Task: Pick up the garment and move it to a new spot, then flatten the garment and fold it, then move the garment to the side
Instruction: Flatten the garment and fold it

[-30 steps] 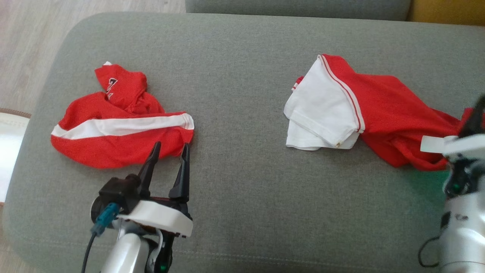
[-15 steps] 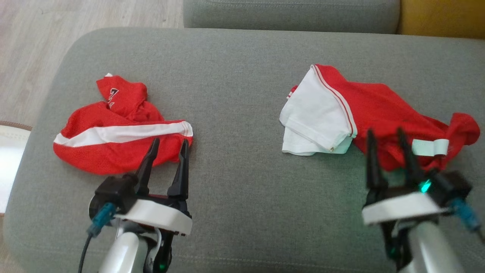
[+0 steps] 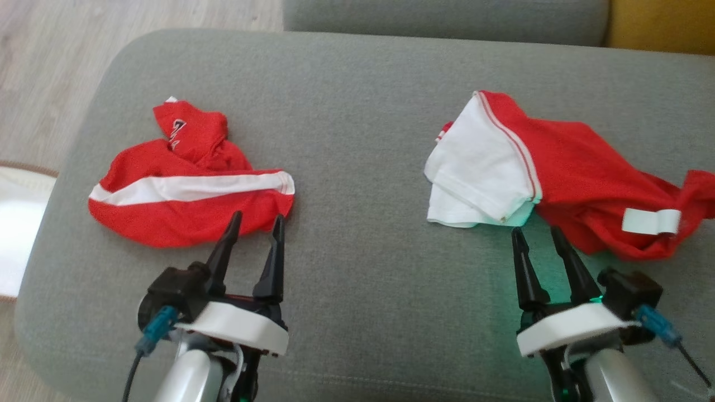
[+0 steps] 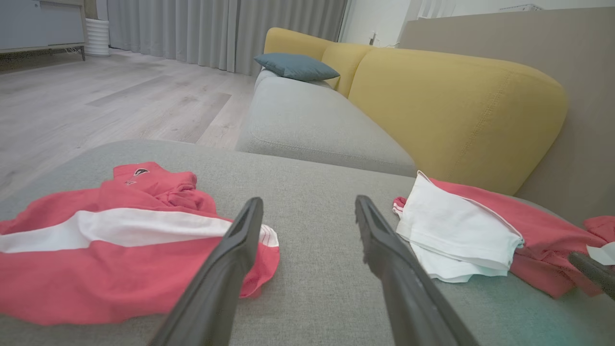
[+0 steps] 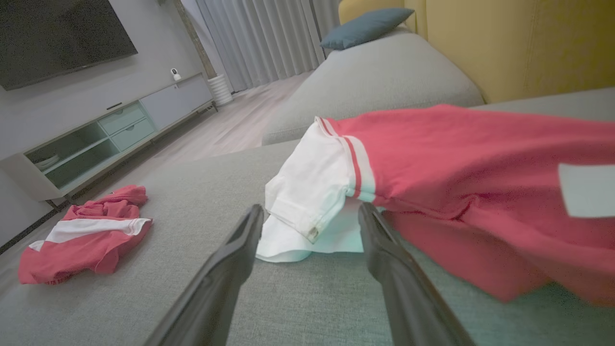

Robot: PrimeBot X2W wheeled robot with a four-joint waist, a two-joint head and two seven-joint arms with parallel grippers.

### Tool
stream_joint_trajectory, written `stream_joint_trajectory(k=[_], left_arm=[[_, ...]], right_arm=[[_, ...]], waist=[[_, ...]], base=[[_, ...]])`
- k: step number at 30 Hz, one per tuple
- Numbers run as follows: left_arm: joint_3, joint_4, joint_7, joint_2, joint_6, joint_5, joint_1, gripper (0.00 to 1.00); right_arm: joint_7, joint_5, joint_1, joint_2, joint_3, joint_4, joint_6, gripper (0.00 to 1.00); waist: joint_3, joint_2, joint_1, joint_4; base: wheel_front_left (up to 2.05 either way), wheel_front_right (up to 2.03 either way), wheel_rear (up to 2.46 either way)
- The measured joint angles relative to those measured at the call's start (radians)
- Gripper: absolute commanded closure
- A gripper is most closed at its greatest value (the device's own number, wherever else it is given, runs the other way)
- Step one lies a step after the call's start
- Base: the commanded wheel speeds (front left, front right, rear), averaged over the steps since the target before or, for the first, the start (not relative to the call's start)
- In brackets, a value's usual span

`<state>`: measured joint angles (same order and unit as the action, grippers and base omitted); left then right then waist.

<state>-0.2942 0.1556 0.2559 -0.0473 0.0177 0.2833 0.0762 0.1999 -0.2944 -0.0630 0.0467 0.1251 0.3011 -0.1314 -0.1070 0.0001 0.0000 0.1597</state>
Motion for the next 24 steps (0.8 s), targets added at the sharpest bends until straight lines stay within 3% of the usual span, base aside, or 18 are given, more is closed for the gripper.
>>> stream_joint_trajectory(k=[15, 16, 17, 24], left_arm=[[-0.023, -0.004, 0.0, 0.0, 0.0, 0.004, 0.022, 0.0], [-0.023, -0.005, 0.0, 0.0, 0.0, 0.004, 0.024, 0.0], [-0.023, -0.005, 0.0, 0.0, 0.0, 0.004, 0.028, 0.0], [-0.024, -0.006, 0.0, 0.0, -0.001, 0.004, 0.033, 0.0]], right_arm=[[-0.062, -0.103, -0.177, 0.001, -0.011, 0.207, 0.0, 0.0], [-0.058, -0.105, -0.186, 0.001, -0.008, 0.215, 0.0, 0.53], [-0.052, -0.11, -0.196, 0.001, -0.005, 0.222, 0.0, 1.0], [0.005, -0.116, -0.254, 0.002, 0.041, 0.227, 0.0, 1.0]], waist=[[-0.086, 0.0, 0.0, 0.079], [-0.09, 0.0, 0.0, 0.082], [-0.093, 0.0, 0.0, 0.084], [-0.087, 0.0, 0.0, 0.077]], base=[[0.0, 0.0, 0.0], [0.0, 0.0, 0.0], [0.0, 0.0, 0.0], [0.0, 0.0, 0.0]])
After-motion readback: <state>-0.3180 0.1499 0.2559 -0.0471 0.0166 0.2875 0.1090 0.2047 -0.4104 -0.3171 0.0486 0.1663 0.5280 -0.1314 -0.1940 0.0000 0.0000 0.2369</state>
